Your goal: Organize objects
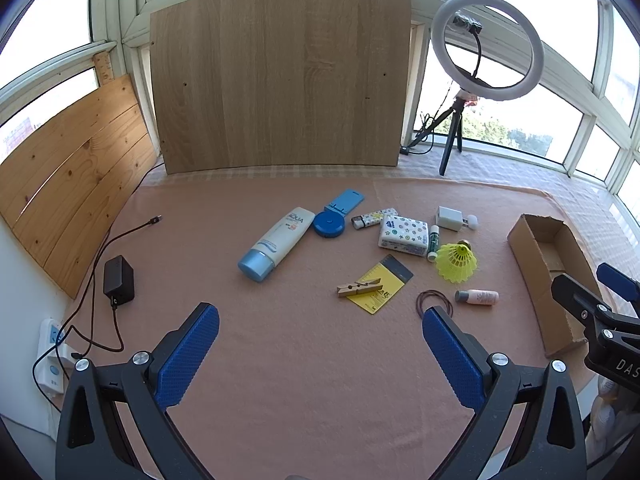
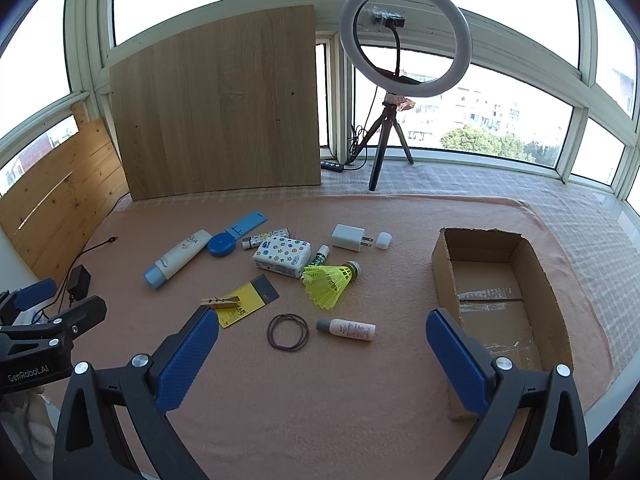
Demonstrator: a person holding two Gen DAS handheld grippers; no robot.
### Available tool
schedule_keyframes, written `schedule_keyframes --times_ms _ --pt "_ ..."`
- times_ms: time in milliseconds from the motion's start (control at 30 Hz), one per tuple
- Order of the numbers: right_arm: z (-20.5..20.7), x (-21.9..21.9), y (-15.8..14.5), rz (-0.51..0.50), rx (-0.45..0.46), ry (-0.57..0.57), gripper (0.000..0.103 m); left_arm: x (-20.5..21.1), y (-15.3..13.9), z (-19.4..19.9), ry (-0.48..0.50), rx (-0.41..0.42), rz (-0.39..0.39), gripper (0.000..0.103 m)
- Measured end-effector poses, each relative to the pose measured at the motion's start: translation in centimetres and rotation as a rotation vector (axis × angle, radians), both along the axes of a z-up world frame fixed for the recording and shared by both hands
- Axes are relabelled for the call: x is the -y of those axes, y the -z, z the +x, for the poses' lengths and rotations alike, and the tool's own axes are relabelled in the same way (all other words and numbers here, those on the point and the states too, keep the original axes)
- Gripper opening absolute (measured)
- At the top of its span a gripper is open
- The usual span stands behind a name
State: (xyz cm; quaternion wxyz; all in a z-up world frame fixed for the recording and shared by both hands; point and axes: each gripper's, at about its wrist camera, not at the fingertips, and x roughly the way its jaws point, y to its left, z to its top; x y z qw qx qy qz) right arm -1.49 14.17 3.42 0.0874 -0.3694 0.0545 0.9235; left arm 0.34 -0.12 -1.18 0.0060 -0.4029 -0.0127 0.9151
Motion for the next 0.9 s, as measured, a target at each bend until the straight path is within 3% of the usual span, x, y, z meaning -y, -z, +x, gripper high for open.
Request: schedule_keyframes --times_ms 900 --pt "0.06 0.07 0.12 -0.007 0.009 -0.003 0.102 -0.42 0.10 0.25 0.006 0.004 0.001 0.103"
